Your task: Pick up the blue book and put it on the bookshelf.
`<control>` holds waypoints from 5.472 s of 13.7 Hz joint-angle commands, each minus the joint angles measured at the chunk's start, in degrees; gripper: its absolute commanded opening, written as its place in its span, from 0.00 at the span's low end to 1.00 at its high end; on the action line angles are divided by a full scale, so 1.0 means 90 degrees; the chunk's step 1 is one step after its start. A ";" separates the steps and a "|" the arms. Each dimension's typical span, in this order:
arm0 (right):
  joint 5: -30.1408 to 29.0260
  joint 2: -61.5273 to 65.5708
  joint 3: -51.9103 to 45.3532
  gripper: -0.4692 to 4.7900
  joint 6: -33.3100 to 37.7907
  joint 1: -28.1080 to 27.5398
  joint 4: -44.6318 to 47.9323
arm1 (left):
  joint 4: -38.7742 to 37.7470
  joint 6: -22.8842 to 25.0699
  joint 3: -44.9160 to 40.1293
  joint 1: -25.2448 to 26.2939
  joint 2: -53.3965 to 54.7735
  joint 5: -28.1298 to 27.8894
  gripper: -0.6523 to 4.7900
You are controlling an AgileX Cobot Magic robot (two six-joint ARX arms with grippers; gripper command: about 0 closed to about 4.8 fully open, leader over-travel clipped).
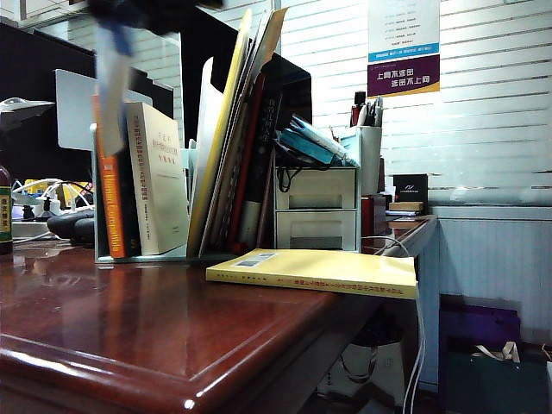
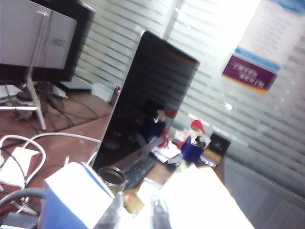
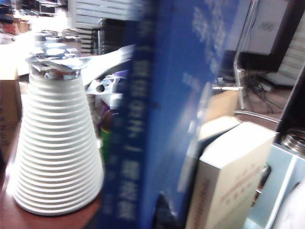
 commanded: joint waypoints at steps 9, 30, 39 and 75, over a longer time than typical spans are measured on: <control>0.0537 -0.0306 0.0046 0.08 -0.0391 0.0034 0.0714 | 0.1197 0.0036 0.0078 -0.0080 -0.0270 0.0238 1.00; 0.1506 0.0962 0.1309 0.08 -0.0393 -0.0576 0.3072 | 0.1088 0.0459 0.0078 -0.0051 -0.1105 -0.1175 1.00; 0.1940 0.2300 0.2446 0.08 -0.0389 -0.0738 0.2968 | 0.1083 0.0452 0.0078 -0.0056 -0.1149 -0.1132 1.00; -0.0670 -0.2990 0.3937 0.09 -0.1287 -0.0967 -0.4821 | -0.0690 -0.0058 -0.2239 -0.0658 0.0702 0.0129 0.80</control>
